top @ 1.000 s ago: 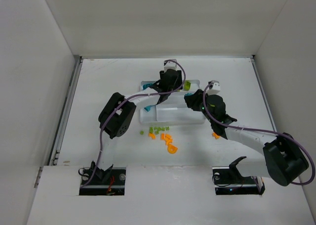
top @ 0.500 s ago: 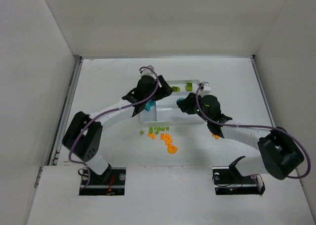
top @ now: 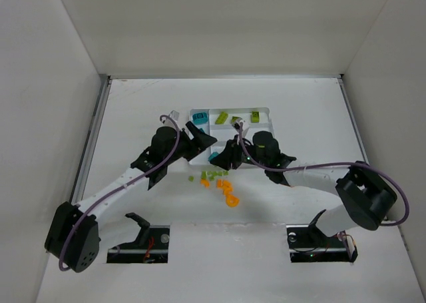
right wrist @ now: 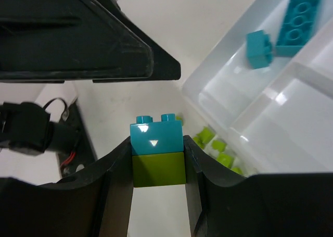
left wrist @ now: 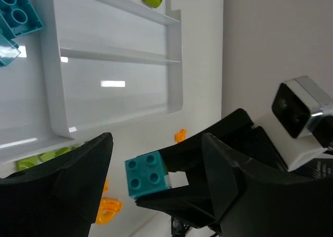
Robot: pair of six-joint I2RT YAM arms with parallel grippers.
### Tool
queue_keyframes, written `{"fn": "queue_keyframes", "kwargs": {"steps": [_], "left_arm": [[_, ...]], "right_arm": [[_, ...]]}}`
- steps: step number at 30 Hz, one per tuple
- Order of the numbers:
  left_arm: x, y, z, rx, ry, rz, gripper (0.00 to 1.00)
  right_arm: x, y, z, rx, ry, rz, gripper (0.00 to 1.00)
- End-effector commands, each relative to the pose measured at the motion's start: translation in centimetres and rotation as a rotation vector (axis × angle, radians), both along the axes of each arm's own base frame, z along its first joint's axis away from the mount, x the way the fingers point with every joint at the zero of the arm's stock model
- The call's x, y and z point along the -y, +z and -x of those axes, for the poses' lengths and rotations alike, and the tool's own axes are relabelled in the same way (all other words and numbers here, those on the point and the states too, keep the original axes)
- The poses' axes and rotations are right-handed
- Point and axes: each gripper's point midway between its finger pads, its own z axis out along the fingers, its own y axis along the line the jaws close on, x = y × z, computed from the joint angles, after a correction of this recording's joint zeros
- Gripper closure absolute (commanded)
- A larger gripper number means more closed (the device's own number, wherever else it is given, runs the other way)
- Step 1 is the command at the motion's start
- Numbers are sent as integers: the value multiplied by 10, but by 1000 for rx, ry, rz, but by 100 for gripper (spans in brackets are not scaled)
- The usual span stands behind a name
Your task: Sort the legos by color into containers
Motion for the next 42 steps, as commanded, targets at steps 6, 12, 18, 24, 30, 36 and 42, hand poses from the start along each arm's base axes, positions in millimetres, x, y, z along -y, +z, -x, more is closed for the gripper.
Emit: {"fn": "queue_keyframes", "kwargs": {"steps": [6,12,18,24,30,36,42], "left_arm": [[-12,-4,31,-45,-30,29,36],[-19,-22,34,-81,-23,-22,41],[-4,-16,39,-68,-67,-16,43],[2,-16,44,-76,-85,-15,48],[-1,-13,43,-64,-70,-11,61],[1,-12,46,-66,-73,2,68],[-2,-8,45,-46,-65,13,77]], "right_arm": [[-28,30,20,103,160,-69,71],[-26,31,18,107,145,-71,71],[-27,30,18,111,141,-68,71],[-26,32,17,117,129,-69,71],[-26,29,14,117,114,-58,71],[-26,27,11,115,104,-51,71],[-25,25,9,114,90,-46,63]]}}
